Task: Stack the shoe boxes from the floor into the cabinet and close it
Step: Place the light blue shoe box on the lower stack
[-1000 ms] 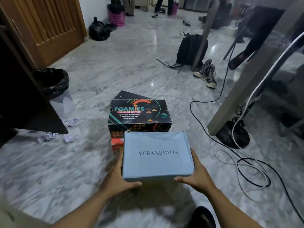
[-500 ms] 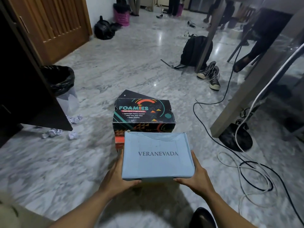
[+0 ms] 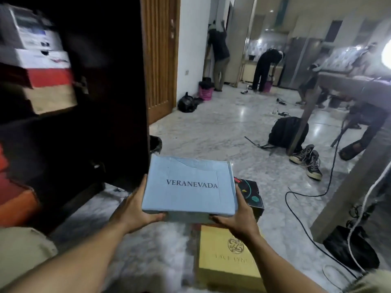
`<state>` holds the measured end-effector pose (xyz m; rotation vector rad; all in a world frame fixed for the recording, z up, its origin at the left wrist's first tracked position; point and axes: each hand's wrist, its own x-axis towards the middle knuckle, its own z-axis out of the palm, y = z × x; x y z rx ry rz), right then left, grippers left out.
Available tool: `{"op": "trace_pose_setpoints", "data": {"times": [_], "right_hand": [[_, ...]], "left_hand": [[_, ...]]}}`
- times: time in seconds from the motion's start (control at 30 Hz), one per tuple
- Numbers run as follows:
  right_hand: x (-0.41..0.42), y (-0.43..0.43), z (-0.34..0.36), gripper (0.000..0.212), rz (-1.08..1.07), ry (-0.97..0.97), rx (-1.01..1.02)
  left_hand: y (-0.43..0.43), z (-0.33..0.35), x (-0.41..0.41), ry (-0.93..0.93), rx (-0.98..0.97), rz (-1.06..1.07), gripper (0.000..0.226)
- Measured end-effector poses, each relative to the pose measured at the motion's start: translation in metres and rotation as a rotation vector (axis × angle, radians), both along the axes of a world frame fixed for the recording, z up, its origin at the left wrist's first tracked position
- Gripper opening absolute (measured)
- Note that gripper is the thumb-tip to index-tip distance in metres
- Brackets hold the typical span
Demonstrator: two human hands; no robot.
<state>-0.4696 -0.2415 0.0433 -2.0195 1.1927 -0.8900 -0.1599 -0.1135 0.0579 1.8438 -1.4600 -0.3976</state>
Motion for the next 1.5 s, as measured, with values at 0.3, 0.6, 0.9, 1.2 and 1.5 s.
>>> {"op": "trace_pose_setpoints", "data": {"times": [0.3, 0.6, 0.9, 1.2, 1.5], "right_hand": [[0.169, -0.004, 0.151, 0.126, 0.346, -0.190, -0.150], [0.321, 0.032, 0.209, 0.123, 0.651, -0.334, -0.116], [0.445, 0.068, 0.208, 0.092, 0.807, -0.406, -0.006], [0.556, 0.081, 0.180, 0.100, 0.912, -0.427, 0.135], [0.634, 0.093, 0.178, 0.081, 0.922, -0.454, 0.085]], "left_hand": [[0.089, 0.141, 0.105, -0.050, -0.325, 0.264, 0.133], [0.181, 0.191, 0.175, -0.057, -0.445, 0.627, 0.131], [0.225, 0.174, 0.223, -0.007, -0.482, 0.931, 0.118], [0.222, 0.144, 0.297, 0.027, -0.586, 1.227, 0.094], [0.201, 0.136, 0.340, -0.198, -0.726, 1.565, 0.079]]}}
